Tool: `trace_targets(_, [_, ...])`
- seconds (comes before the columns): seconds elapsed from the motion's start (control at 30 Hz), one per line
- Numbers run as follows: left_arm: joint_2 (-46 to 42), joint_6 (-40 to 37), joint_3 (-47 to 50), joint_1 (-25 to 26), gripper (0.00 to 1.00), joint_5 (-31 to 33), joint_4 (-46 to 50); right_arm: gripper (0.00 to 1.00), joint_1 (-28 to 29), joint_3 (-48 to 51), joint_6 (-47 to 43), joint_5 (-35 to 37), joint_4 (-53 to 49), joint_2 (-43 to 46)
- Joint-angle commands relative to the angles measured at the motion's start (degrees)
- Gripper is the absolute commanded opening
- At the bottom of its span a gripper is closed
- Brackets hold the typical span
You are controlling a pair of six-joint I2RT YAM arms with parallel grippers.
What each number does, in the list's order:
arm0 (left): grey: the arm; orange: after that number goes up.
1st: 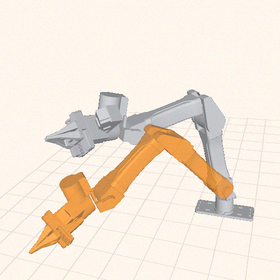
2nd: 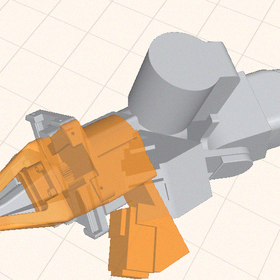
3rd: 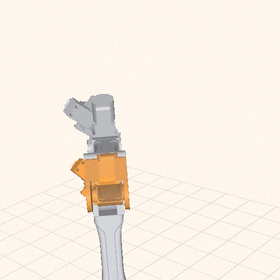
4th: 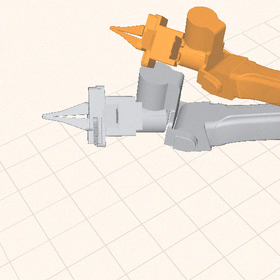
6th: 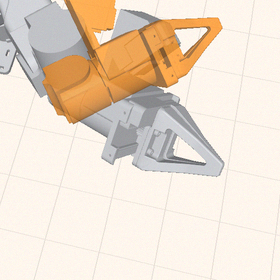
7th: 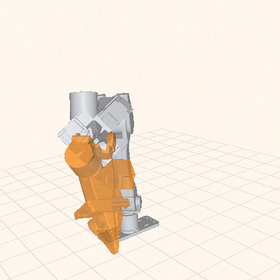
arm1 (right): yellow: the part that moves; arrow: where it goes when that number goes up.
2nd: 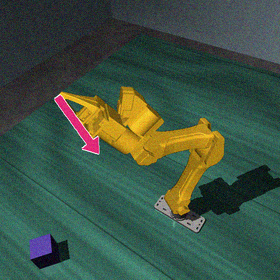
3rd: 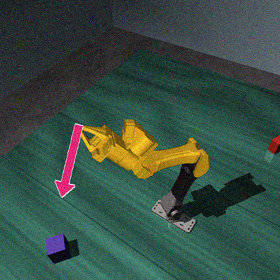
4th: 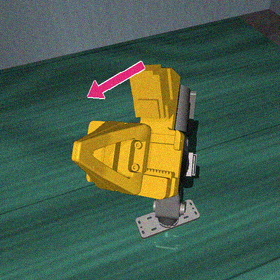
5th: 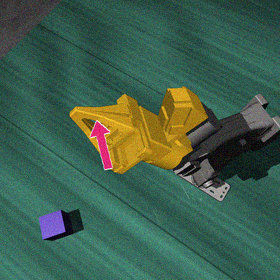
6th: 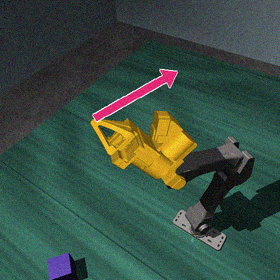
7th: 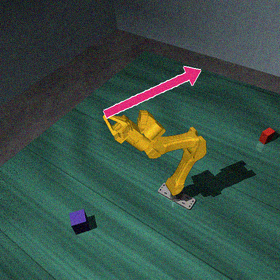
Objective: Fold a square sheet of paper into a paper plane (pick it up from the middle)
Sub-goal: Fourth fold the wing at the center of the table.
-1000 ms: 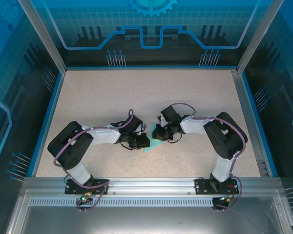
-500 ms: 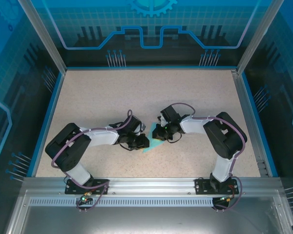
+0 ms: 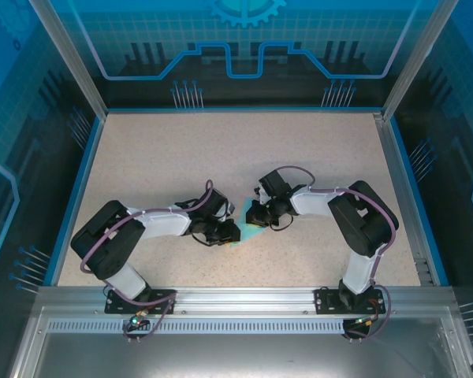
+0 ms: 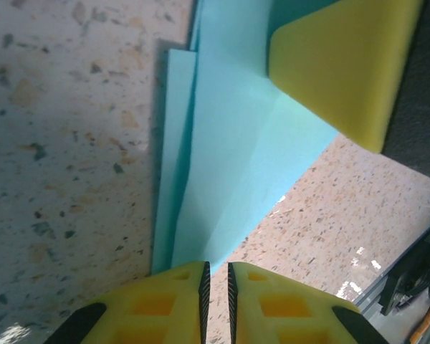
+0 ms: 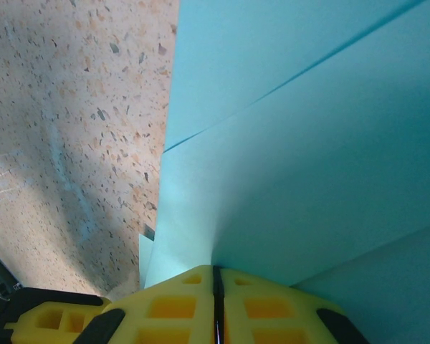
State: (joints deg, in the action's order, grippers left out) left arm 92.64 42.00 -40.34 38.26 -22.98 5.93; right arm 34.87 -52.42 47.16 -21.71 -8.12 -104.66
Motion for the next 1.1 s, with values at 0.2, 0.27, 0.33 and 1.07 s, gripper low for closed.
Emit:
trace_targets(0.2, [1.12,-1.21,1.39,0.39,0.17,3.30,5.40,0.09,0.90,2.33,-0.44,7.84,-5.91,-6.18])
trace_targets(0.27, [1.23,-1.37,1.73,0.33,0.17,3.39,5.54,0.09,0.90,2.38,-0.41,7.83,-6.05,-6.27])
trace_targets(0.33, [1.40,-1.48,2.11,0.41,0.17,3.47,5.67,0.09,0.85,2.39,-0.51,7.85,-6.07,-6.39])
trace_targets(1.07, [-2.18,-0.59,10.99,0.17,0.12,4.39,7.22,0.09,0.89,0.49,-1.20,9.08,-8.58,-7.27])
